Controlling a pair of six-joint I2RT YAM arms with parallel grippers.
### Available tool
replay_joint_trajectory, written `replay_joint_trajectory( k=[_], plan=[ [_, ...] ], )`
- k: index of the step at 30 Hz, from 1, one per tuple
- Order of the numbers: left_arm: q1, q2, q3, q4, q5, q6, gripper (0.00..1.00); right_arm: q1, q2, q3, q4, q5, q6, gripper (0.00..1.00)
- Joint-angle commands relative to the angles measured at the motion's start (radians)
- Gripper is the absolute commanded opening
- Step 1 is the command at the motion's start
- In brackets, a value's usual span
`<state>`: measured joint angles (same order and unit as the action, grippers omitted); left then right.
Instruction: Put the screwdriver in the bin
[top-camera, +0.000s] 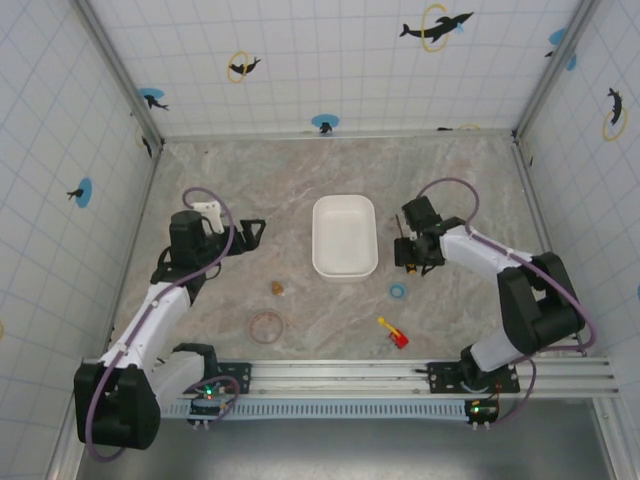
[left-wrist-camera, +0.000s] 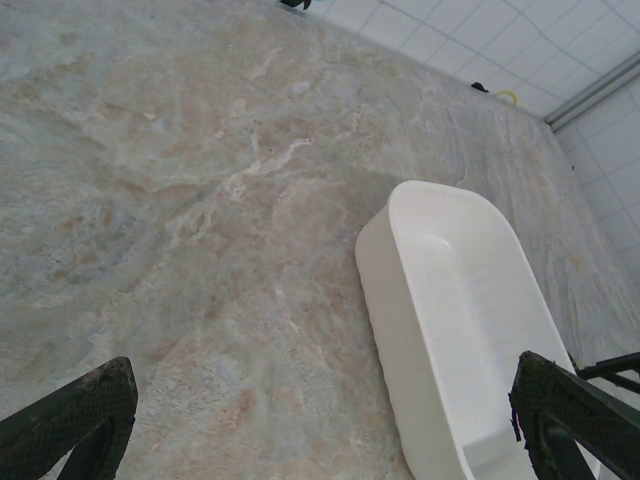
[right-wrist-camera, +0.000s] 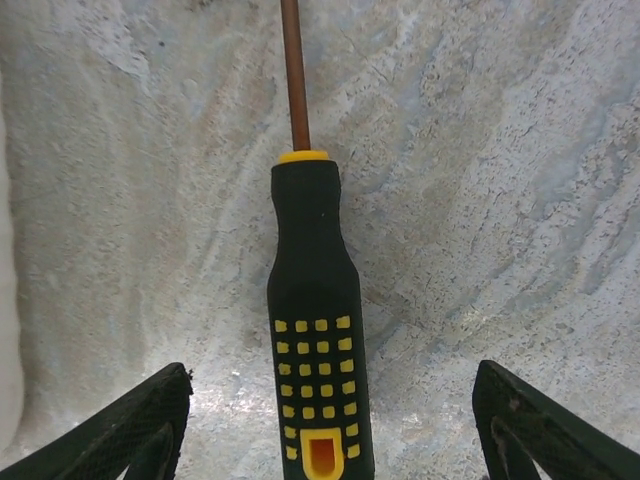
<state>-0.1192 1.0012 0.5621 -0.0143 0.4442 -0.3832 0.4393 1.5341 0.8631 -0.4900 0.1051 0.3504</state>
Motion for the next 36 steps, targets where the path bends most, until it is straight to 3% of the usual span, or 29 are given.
replay_joint_trajectory(
  k=[1,16,24,36],
  plan=[
    [-0.007,0.016,0.007,0.01,0.003,-0.021,0.98,0.006,0.031,0.051,-0.005,0.024,-0.007,0.73],
    [-0.023,0.043,0.01,-0.002,-0.009,-0.013,0.98,0.015,0.115,0.076,0.011,0.011,-0.015,0.49],
    [-0.023,0.04,0.012,-0.032,-0.022,0.007,0.98,0.014,0.128,0.072,0.017,0.004,-0.019,0.43],
    [-0.024,0.043,0.01,-0.034,-0.015,0.009,0.98,0.011,0.131,0.078,0.005,-0.015,-0.02,0.19]
  ],
)
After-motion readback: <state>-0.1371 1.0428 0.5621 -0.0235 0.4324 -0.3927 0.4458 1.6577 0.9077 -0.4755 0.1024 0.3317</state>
